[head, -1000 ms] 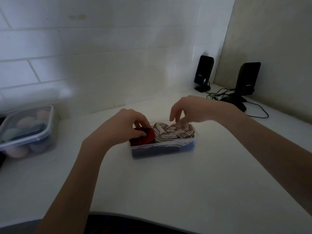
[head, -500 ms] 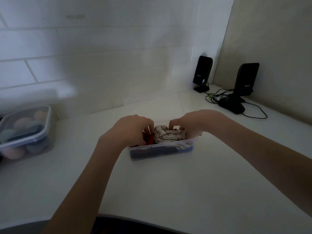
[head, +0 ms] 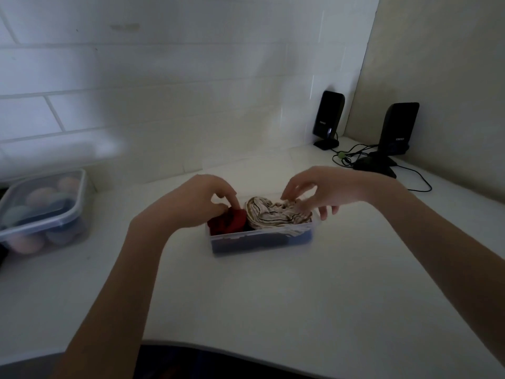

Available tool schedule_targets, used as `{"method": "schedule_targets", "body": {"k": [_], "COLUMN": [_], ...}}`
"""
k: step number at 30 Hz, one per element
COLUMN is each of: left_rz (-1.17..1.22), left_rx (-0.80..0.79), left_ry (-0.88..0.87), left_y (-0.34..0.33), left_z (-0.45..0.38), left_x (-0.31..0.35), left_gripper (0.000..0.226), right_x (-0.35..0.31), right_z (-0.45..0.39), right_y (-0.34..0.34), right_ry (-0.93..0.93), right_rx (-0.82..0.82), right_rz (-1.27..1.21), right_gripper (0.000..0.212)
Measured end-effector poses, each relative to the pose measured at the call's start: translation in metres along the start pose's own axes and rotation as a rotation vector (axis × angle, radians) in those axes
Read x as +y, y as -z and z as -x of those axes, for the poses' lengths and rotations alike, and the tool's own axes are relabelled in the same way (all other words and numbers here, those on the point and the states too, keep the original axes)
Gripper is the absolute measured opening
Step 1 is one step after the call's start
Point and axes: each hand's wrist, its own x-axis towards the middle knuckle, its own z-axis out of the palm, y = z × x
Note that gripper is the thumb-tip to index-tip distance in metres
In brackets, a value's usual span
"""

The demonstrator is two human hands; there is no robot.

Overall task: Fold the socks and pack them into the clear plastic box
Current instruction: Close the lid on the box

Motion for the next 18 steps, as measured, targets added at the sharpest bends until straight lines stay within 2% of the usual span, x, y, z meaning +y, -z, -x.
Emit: {"method": "schedule_targets", "body": {"k": [3, 6, 9, 11, 15, 18], "left_rz": [0.086, 0.118, 0.265, 0.416, 0.715, 0.825], "left_rx": [0.221, 0.377, 0.273, 0.186, 0.082, 0.015], "left_ry": [-0.011, 0.087, 0.32, 0.395, 0.373, 0.346], "left_y": [0.0, -0.008, -0.02, -0.024, -0.024, -0.022], "left_z": [-0.002, -0.006, -0.007, -0.006, 0.001, 0.003], "left_x": [-0.01, -0.027, -0.045, -0.052, -0.064, -0.068], "left_gripper": [0.029, 0.032, 0.059, 0.063, 0.056, 0.052], "right_x": [0.005, 0.016, 0.02, 0.021, 0.022, 0.023], "right_z": [-0.003, -0.011, -0.016, -0.019, -0.023, -0.024], "right_y": [-0.001, -0.011, -0.022, -0.029, -0.042, -0.045], "right_ry": [0.052, 0.003, -0.167, -0.223, -0.183, -0.159], "right_rx": [0.328, 0.558, 0.488, 0.419, 0.393, 0.403], "right_rz": [-0.064, -0.027, -0.191, -0.309, -0.447, -0.523], "right_gripper": [0.004, 0.012, 0.033, 0.044, 0.043, 0.043]}}
